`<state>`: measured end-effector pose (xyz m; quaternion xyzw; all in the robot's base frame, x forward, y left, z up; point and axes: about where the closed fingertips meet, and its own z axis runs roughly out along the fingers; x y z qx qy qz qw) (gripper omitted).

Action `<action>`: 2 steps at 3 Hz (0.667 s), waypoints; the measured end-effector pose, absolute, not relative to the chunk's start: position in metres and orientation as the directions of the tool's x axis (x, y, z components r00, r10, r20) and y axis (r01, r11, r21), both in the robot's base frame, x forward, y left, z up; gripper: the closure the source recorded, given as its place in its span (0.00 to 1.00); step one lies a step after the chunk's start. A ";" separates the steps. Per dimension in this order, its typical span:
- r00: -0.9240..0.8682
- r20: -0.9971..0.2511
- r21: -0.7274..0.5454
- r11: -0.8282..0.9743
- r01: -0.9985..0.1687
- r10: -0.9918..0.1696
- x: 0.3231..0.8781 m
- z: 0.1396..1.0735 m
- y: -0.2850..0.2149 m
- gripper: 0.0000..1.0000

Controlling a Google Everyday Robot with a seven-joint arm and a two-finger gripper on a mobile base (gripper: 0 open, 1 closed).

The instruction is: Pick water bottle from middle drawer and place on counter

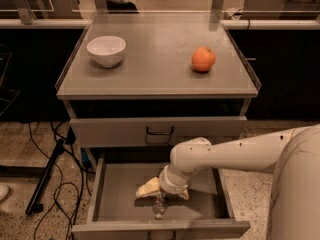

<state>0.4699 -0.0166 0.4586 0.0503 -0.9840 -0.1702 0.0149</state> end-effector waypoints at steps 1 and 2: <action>-1.000 0.013 0.355 0.935 -0.019 -0.025 0.486 0.439 -0.006 0.00; -1.000 0.013 0.355 0.935 -0.019 -0.025 0.486 0.439 -0.006 0.00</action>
Offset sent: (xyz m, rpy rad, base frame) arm 0.0258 0.0157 -0.0263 0.0295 0.0001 -0.1141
